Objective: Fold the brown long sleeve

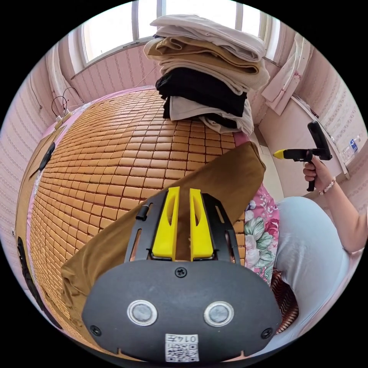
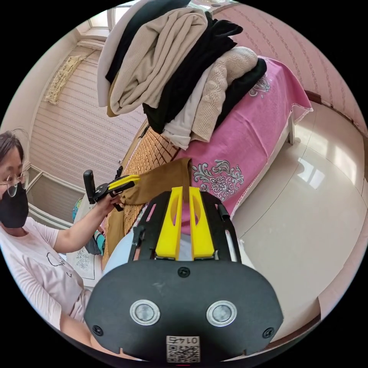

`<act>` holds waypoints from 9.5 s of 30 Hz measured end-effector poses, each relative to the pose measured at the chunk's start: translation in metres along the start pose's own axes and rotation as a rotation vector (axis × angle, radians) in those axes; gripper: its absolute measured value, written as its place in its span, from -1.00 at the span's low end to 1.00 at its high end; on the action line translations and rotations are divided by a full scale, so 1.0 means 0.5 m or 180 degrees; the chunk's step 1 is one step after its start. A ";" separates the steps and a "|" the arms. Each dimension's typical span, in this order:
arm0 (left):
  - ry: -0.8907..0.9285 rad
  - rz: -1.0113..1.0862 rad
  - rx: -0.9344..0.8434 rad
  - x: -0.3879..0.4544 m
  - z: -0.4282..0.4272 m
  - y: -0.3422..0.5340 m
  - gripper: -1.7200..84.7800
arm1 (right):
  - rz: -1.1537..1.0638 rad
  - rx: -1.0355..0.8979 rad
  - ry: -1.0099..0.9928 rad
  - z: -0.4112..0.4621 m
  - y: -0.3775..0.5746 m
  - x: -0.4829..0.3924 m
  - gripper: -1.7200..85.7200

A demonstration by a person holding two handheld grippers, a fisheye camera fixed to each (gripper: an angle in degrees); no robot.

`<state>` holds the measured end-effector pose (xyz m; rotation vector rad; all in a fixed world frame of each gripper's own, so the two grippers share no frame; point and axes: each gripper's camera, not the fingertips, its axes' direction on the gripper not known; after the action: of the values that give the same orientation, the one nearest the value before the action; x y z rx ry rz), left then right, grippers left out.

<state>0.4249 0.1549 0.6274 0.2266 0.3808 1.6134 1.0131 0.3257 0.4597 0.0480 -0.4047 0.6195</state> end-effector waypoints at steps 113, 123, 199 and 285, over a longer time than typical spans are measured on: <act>-0.2976 -0.5423 0.1652 0.366 -1.511 1.891 -0.92 | -0.3085 -0.3210 0.0005 1.552 0.262 -2.249 -0.96; -0.2713 -0.5764 0.0910 0.278 -1.537 1.897 -0.81 | -0.3035 -0.3284 -0.0050 1.578 0.256 -2.269 -0.96; -0.2981 -0.4569 0.0448 0.259 -1.473 1.586 -0.94 | -0.3315 -0.2458 0.0079 0.719 0.130 -1.609 -0.96; 0.0205 -0.1101 -0.0301 -0.098 -0.214 0.042 -0.98 | -0.0517 0.0221 -0.0392 -0.050 0.007 -0.229 -0.95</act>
<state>0.3701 0.0938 0.5407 0.0332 0.3698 1.2958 0.9353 0.2692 0.3926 0.1842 -0.4933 0.4714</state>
